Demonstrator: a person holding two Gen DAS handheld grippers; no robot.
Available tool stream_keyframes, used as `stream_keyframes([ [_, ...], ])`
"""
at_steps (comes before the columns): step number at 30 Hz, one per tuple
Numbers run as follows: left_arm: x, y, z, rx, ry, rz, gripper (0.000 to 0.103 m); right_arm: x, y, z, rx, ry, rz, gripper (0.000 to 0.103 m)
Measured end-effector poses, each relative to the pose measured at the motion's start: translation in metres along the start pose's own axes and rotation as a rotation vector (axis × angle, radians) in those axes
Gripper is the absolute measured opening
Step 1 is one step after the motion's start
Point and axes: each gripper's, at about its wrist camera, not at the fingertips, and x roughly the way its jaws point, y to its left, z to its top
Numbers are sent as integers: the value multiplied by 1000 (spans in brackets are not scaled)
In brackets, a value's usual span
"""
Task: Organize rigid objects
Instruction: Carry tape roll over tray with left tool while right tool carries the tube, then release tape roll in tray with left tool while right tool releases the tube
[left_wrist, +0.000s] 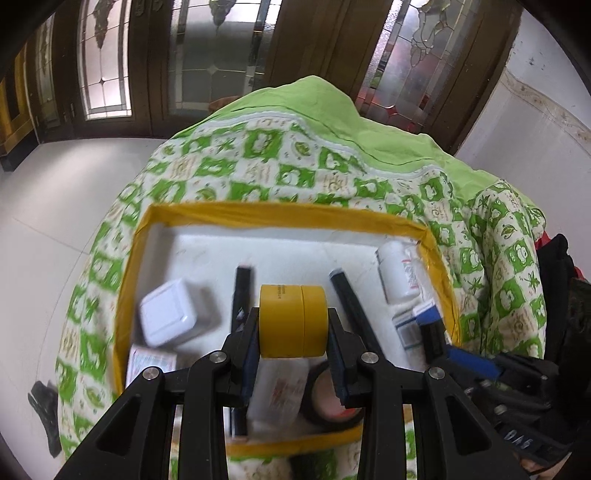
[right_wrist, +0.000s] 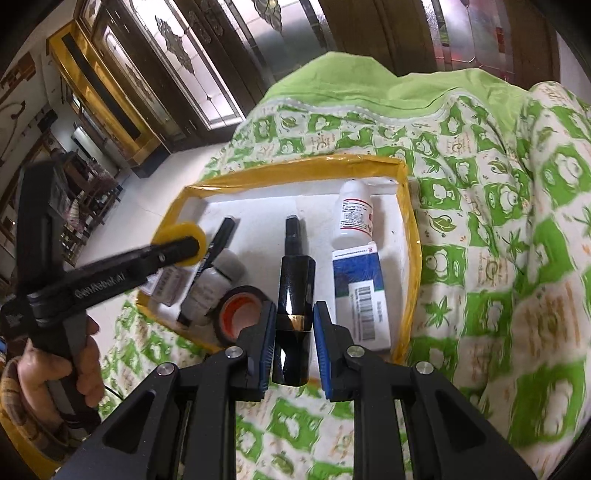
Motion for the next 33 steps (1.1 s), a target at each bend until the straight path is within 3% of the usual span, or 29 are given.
stream_keyframes([
  [19, 51, -8, 13, 28, 62, 43, 34, 33, 4, 6, -38, 77, -36, 20],
  [33, 62, -11, 12, 43, 77, 71, 34, 41, 1, 14, -57, 53, -68, 20],
])
